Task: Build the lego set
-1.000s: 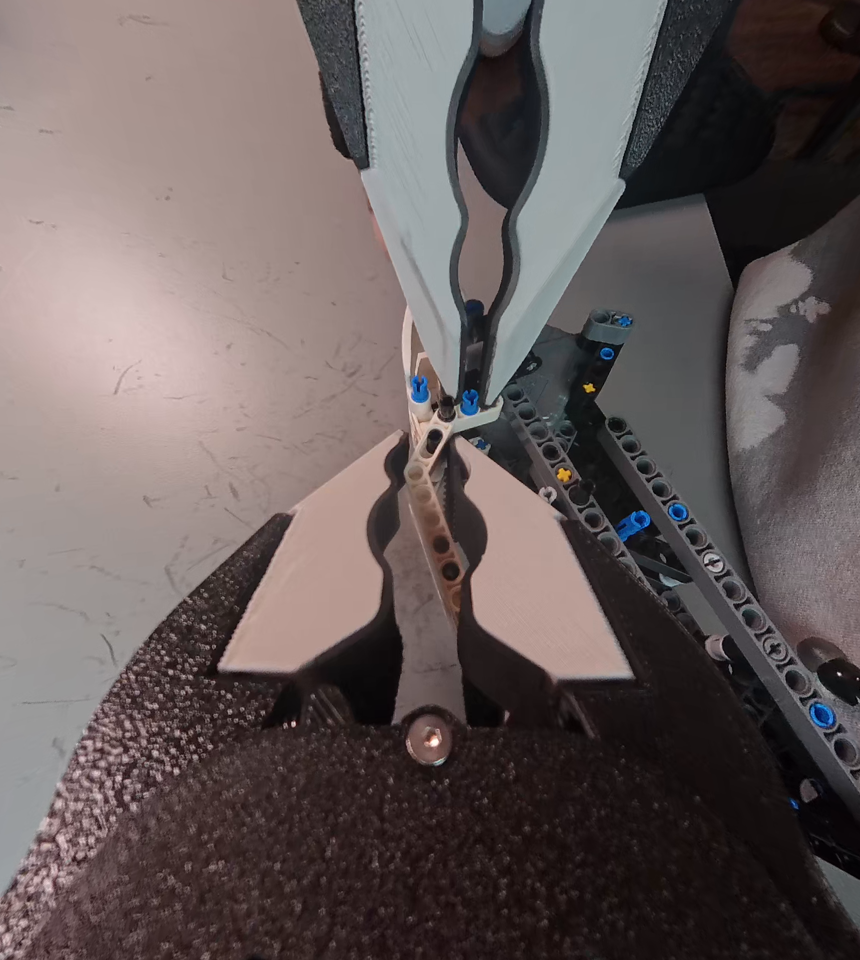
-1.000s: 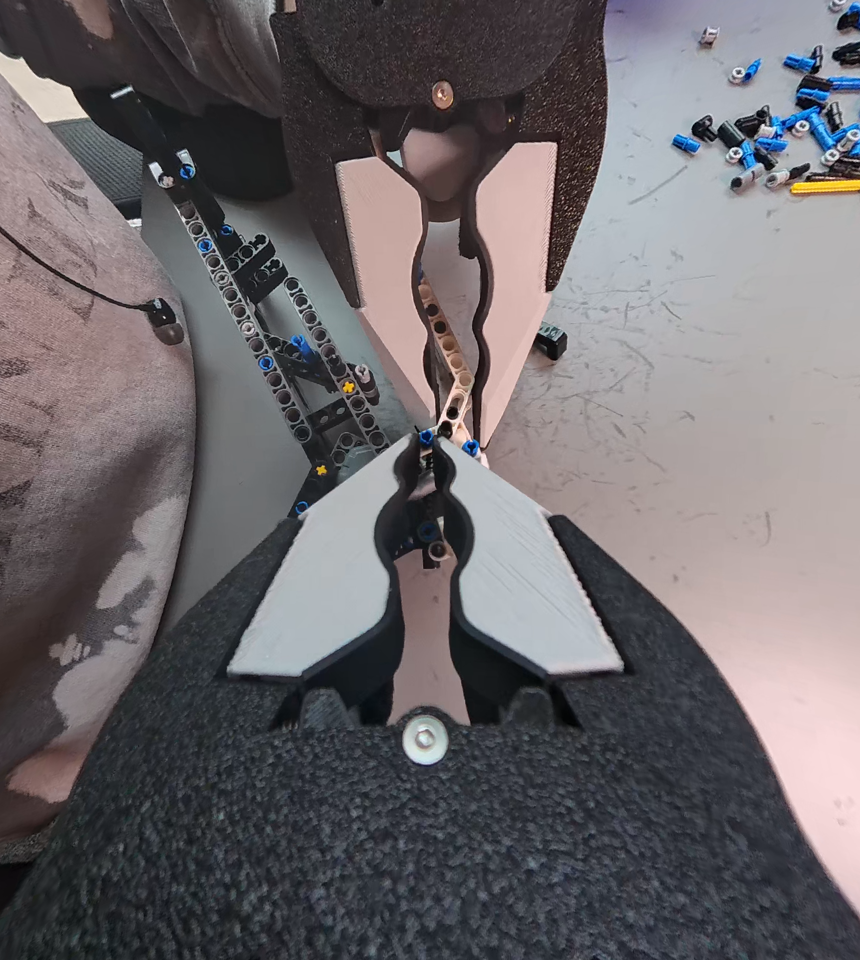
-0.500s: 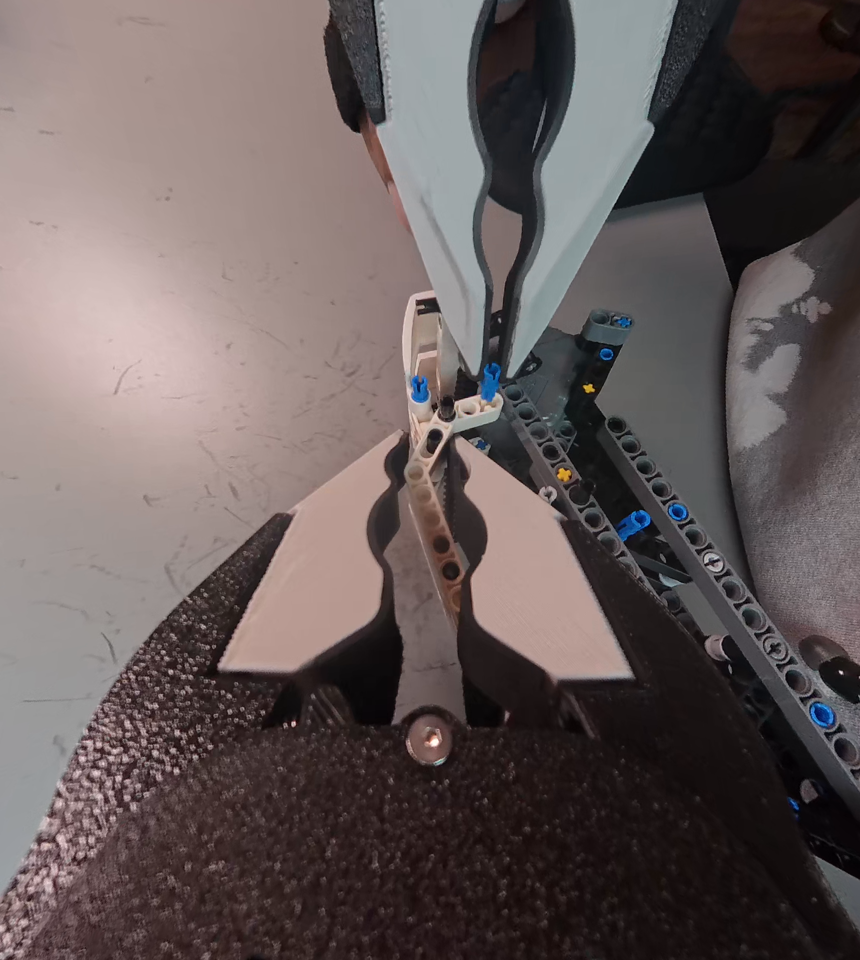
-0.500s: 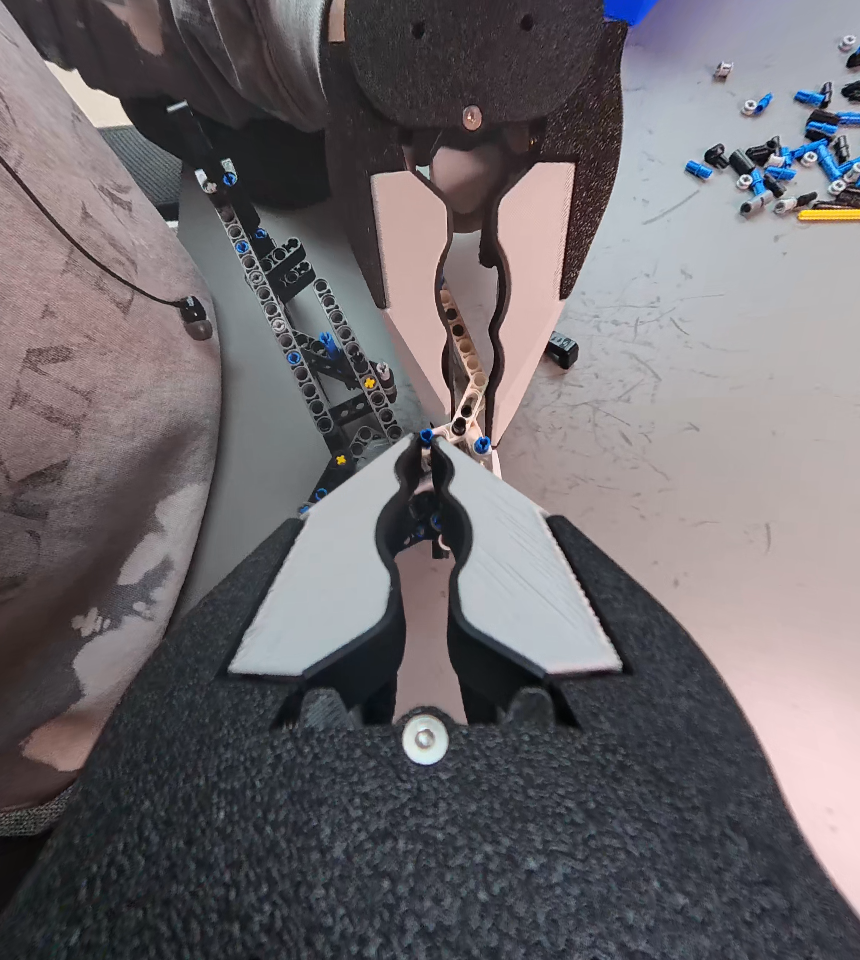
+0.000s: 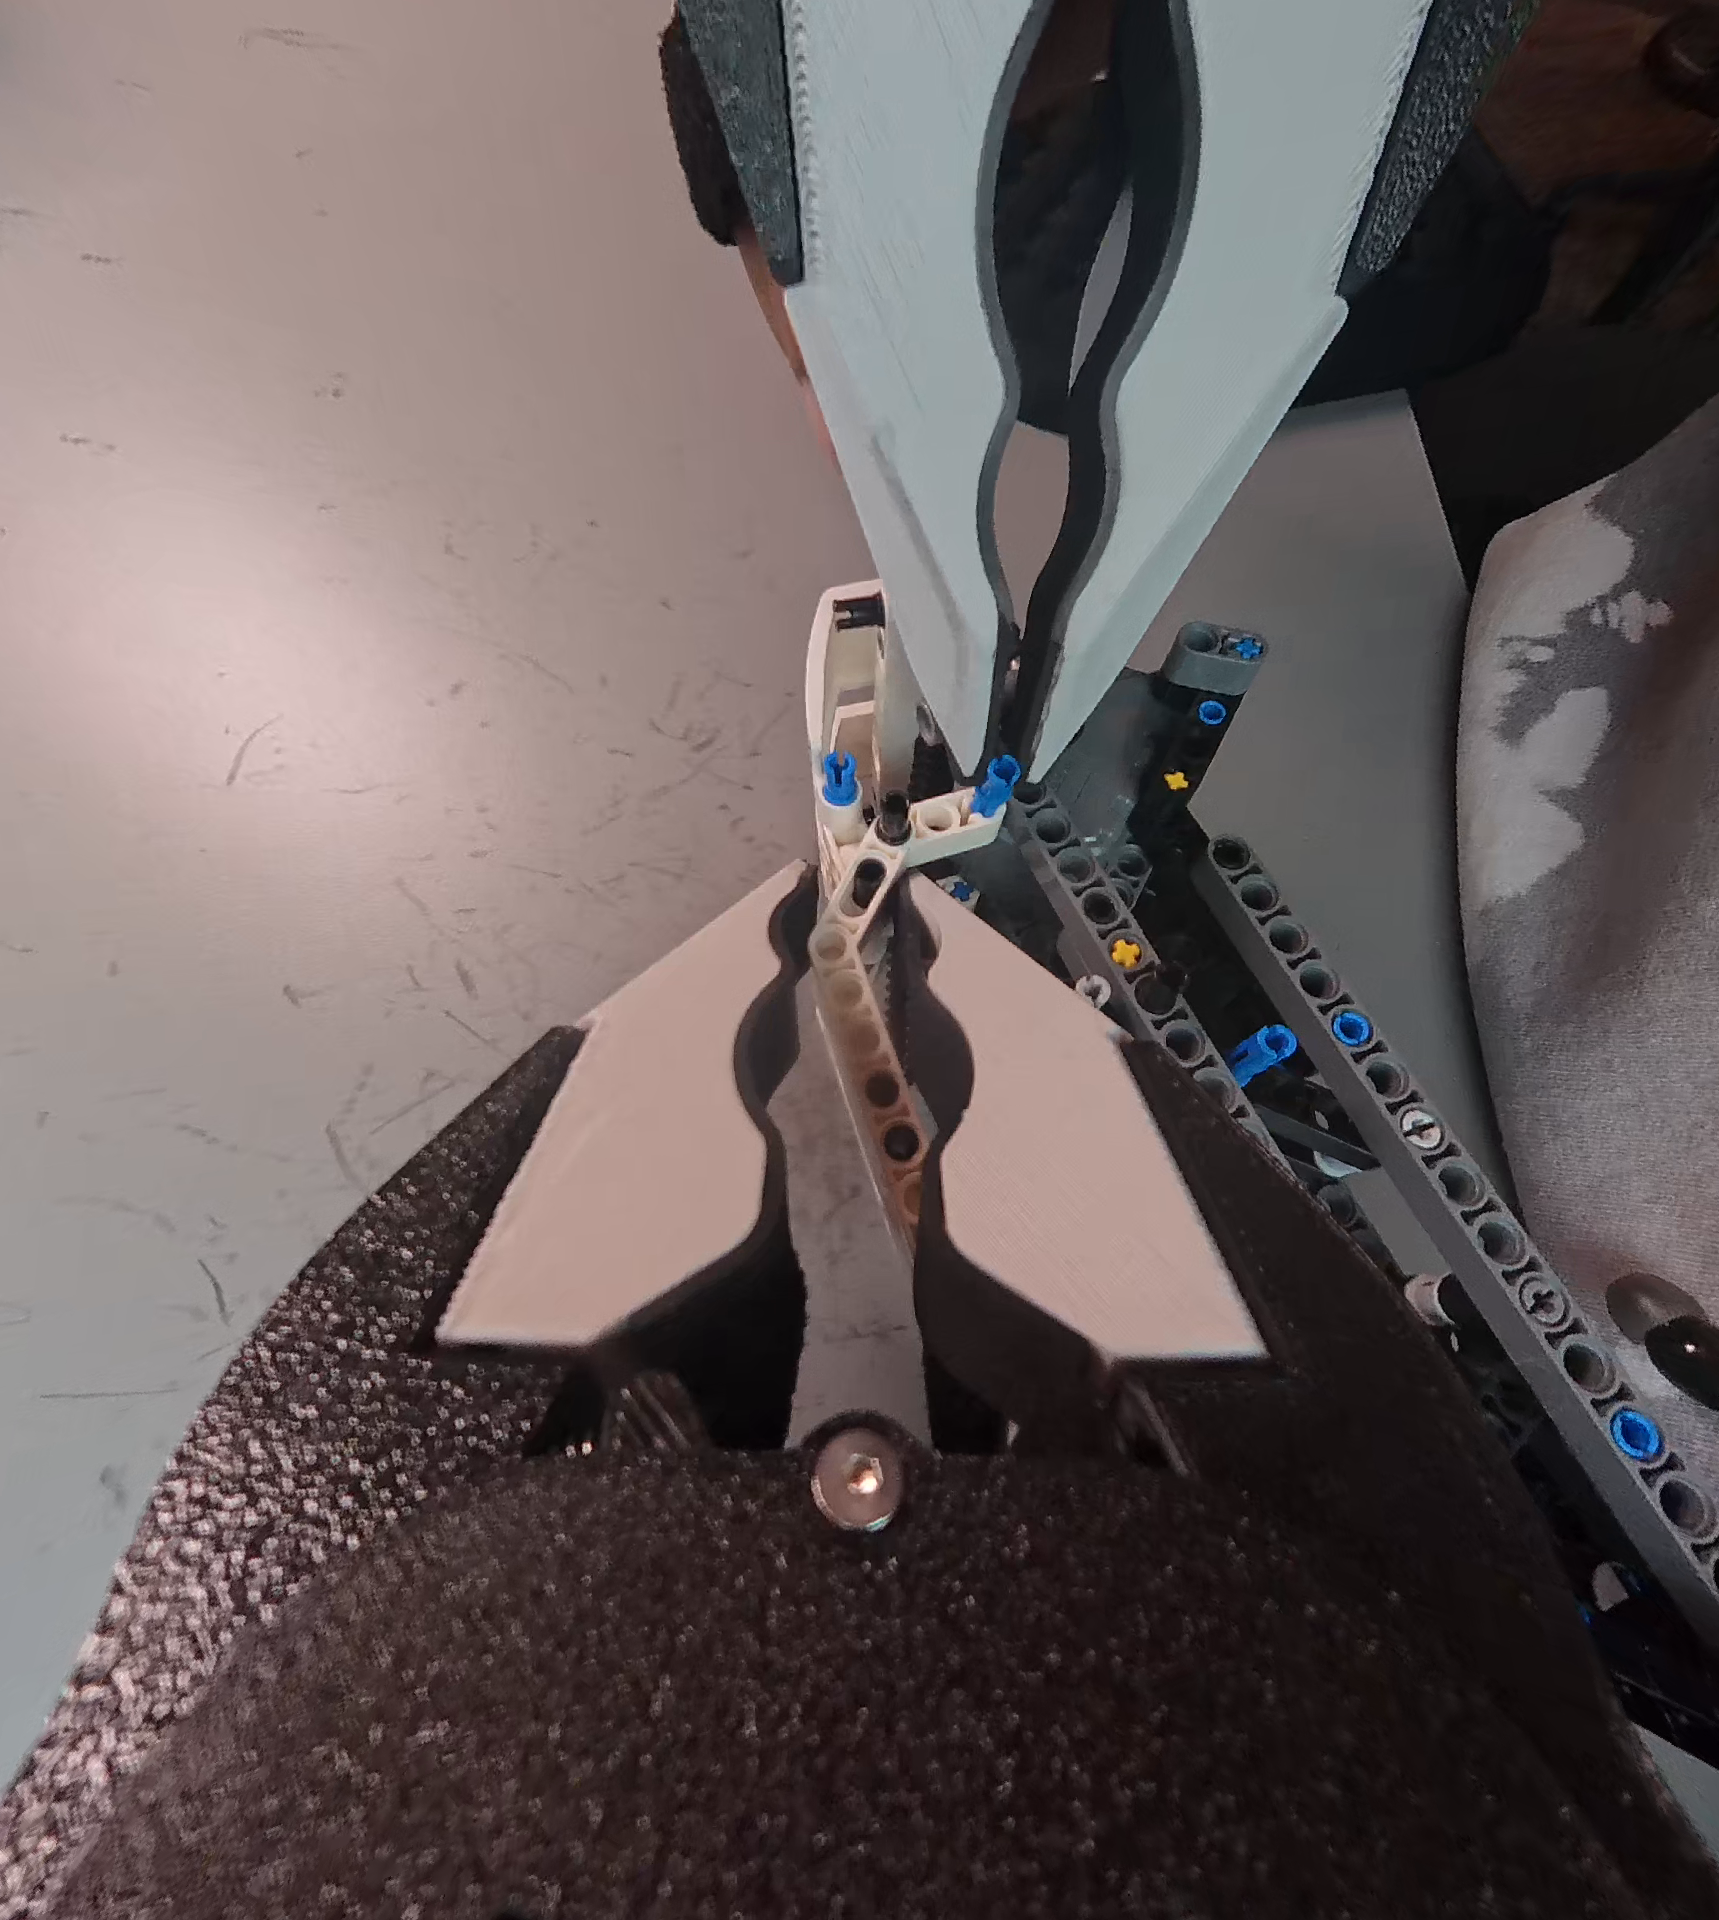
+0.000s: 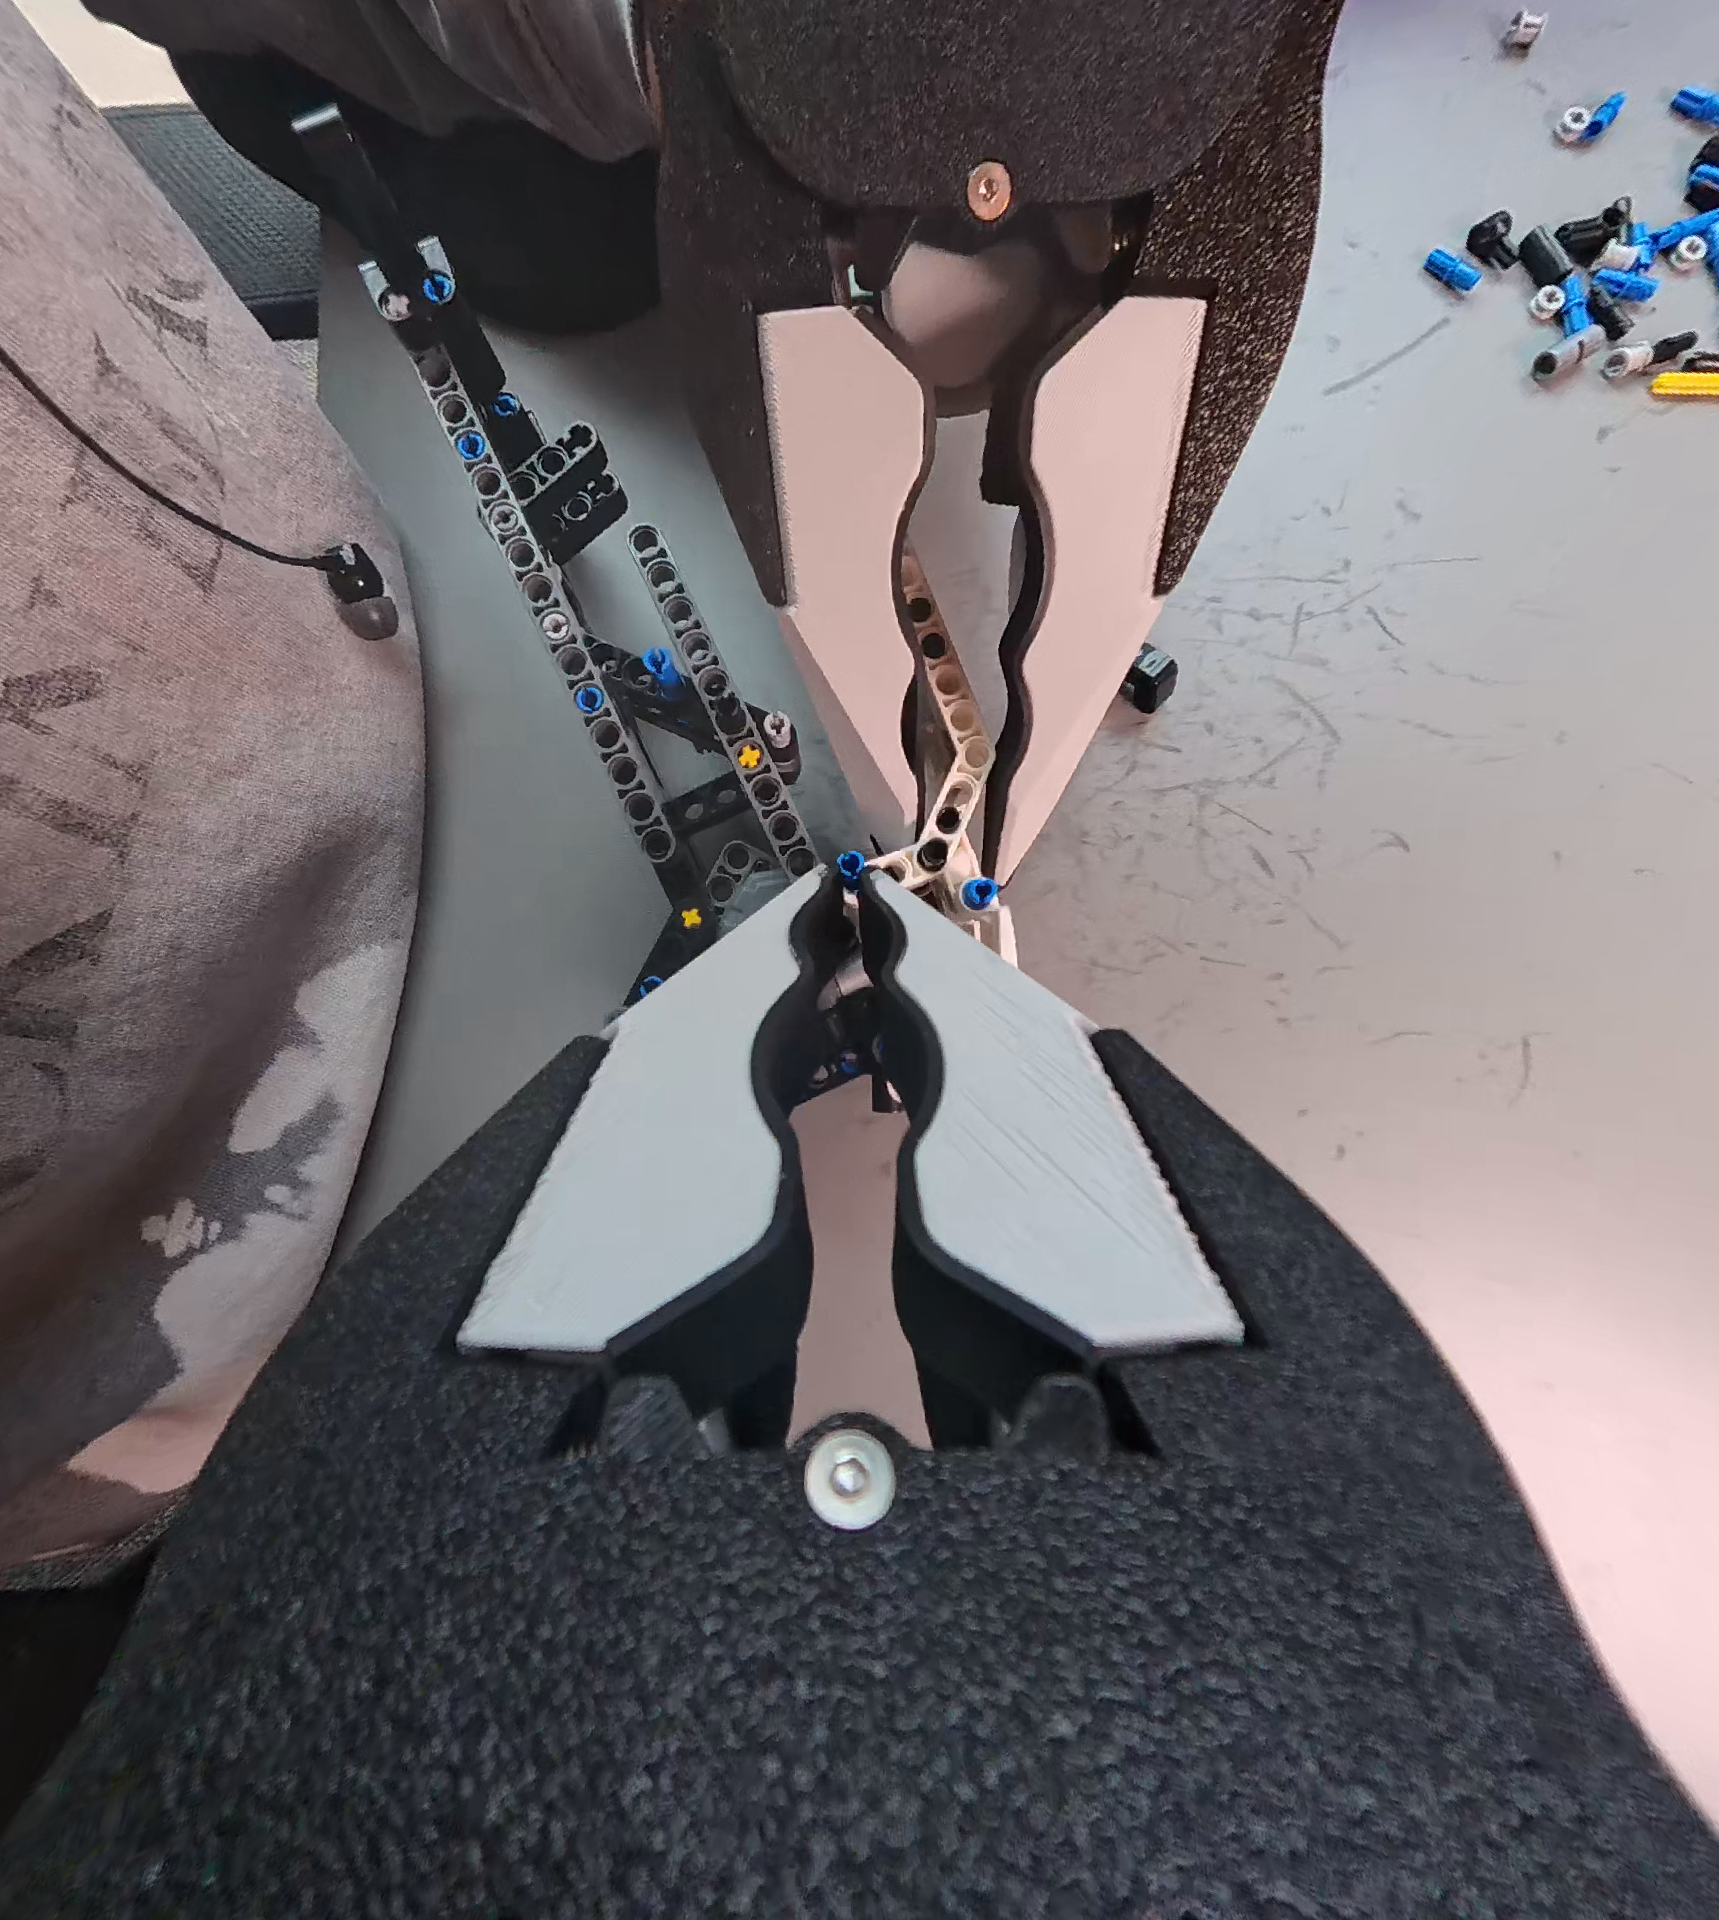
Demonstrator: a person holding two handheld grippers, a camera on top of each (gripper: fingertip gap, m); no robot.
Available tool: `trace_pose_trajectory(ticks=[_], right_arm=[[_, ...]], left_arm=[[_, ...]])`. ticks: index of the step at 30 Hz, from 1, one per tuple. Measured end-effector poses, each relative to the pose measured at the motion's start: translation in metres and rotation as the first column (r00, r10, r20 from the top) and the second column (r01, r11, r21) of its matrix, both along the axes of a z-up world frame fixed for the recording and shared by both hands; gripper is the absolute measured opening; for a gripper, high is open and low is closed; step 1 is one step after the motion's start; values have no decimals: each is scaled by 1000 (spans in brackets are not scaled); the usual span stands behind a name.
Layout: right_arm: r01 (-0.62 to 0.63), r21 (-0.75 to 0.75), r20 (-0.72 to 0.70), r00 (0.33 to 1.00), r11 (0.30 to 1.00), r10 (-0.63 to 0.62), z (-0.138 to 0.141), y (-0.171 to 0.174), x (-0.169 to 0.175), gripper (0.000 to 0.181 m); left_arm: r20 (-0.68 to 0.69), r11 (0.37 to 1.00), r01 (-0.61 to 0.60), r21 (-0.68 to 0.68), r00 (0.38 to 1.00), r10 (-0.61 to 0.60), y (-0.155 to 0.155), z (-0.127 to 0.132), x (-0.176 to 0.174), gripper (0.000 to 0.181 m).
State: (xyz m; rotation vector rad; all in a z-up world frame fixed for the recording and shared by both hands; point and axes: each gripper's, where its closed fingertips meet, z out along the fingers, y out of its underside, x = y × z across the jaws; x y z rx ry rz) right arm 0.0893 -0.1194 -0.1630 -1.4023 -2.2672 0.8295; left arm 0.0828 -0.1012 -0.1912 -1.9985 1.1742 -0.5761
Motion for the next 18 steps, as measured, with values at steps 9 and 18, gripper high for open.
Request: trace_pose_trajectory(ticks=[9,18], right_arm=[[-54,7,101,993,999,53,-4,0,3,0],[-75,71,122,990,995,66,-2,2,2,2]], left_arm=[[-7,1000,-3,5,1000,3,-1,0,-1,13],[-8,1000,-4,3,1000,4,0,1,-2,13]])
